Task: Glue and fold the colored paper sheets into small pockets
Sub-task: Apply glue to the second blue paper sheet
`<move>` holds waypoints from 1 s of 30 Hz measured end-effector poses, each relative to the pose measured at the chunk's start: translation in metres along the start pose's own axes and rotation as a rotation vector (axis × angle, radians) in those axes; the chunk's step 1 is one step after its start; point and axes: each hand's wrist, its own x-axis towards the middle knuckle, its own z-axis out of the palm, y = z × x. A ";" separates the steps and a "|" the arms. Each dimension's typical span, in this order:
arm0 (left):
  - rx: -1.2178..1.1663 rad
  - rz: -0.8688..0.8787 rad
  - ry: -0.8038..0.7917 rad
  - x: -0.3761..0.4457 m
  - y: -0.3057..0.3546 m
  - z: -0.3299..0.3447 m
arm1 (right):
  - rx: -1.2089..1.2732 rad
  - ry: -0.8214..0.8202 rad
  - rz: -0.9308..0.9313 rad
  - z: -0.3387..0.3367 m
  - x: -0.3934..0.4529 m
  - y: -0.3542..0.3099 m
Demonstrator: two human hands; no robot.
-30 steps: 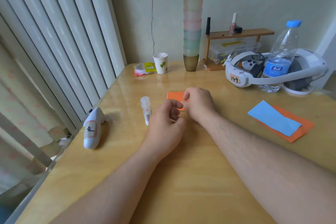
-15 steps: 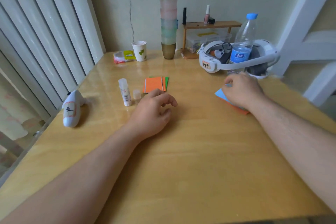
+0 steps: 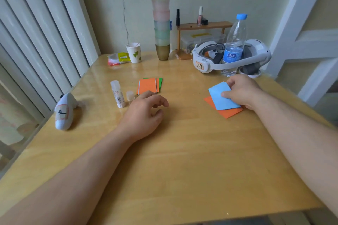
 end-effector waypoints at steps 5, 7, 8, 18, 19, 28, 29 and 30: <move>-0.010 -0.007 -0.009 0.001 0.000 0.000 | -0.089 -0.006 -0.104 0.010 -0.010 -0.016; -0.020 -0.012 -0.007 0.001 -0.001 -0.001 | -0.071 -0.018 -0.129 0.012 -0.011 -0.019; -0.022 -0.010 -0.004 0.001 -0.001 -0.001 | -0.063 -0.025 -0.142 0.011 -0.012 -0.022; -0.060 -0.016 0.000 0.003 -0.001 0.000 | 0.525 -0.260 0.004 0.002 -0.013 -0.039; -0.068 -0.008 0.008 0.003 -0.001 0.000 | 0.664 -0.332 0.005 0.002 -0.019 -0.047; -0.688 -0.263 -0.051 0.002 0.014 -0.003 | 0.775 -0.442 -0.120 0.047 -0.067 -0.101; -0.677 -0.271 -0.068 0.002 0.013 -0.003 | 0.775 -0.429 -0.105 0.050 -0.066 -0.100; -0.642 -0.277 -0.089 0.002 0.012 -0.003 | 0.787 -0.424 -0.085 0.053 -0.066 -0.098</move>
